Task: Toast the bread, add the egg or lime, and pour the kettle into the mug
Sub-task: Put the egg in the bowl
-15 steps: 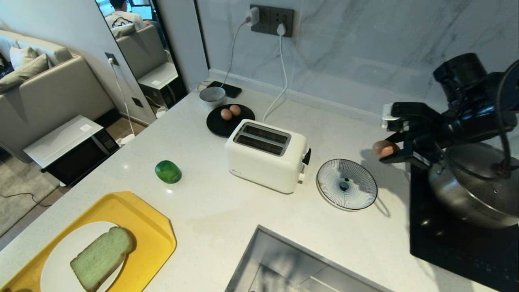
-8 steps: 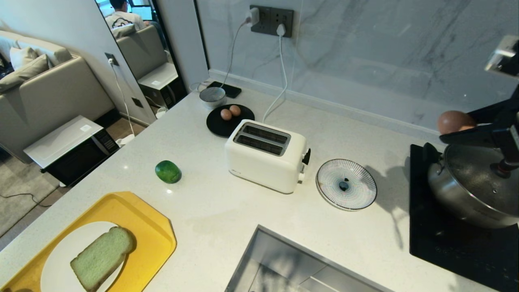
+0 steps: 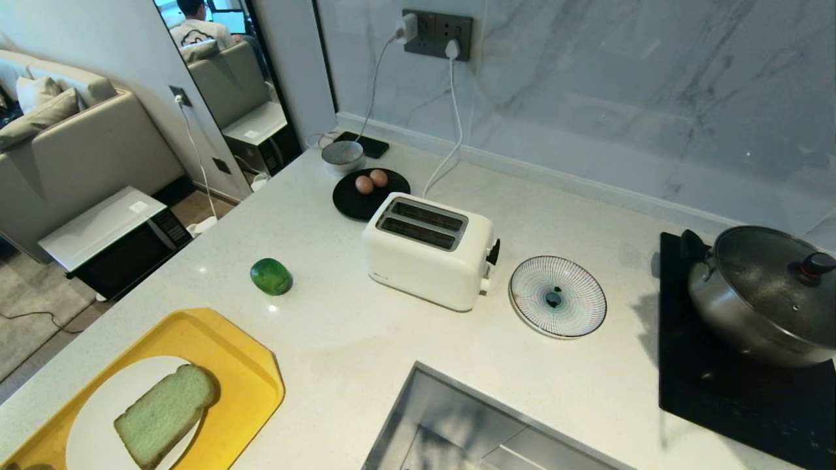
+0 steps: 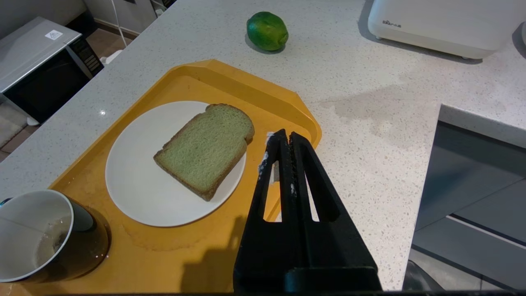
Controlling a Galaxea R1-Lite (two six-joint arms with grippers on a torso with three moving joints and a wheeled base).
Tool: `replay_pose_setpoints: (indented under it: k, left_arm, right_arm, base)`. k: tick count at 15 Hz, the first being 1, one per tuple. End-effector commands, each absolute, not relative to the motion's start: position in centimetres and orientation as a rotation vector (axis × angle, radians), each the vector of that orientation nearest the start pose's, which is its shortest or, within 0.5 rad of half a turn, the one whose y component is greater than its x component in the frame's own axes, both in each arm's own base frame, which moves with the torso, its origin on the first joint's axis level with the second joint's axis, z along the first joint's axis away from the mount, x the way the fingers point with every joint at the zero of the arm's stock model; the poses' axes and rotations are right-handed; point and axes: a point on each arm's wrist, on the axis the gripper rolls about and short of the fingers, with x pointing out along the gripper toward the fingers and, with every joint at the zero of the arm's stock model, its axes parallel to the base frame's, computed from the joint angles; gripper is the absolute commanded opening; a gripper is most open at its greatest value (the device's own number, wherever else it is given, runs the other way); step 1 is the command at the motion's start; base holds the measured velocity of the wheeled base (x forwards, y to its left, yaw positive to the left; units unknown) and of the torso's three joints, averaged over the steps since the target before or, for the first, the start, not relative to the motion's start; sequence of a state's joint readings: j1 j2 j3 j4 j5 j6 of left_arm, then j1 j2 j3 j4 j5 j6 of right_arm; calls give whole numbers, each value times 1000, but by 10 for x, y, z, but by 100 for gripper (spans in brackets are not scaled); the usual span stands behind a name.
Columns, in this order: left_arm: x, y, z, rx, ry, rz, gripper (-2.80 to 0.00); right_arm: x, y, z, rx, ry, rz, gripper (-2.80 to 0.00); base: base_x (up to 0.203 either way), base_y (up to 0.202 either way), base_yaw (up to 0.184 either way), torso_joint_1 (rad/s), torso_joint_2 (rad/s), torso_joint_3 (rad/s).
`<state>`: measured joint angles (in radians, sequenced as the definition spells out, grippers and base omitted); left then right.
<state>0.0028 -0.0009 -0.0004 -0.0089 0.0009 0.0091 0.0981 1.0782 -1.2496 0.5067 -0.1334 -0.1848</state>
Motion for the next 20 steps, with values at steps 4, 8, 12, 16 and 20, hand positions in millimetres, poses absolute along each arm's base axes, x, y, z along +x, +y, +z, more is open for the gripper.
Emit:
replay_pose_setpoints:
  k: [4,8,12,16,20]
  left_arm:
    - [-23,0,77,9,-12,5,-280]
    - [-23,0,76,9,-11,5,-280]
    - [-23,0,76,9,-11,4,-280]
    - [-23,0,76,9,-11,5,-280]
    - [-23,0,76,9,-11,3,-280]
  right_arm:
    - [88,5,327,-224,311,-35,-280]
    - [88,5,326,-223,312,-32,-280]
    - [88,5,326,-223,309,-33,-280]
    - [83,5,327,-223,299,-34,-280]
    - [84,5,327,-227,300,-31,-280]
  base:
    - [0,0,0,0,0,0]
    - [-2,-2,50,1,-2,0]
    - [-1,-6,174,5,3,2]
    - [-1,-8,175,4,3,2]
    - [-1,-8,174,2,2,4]
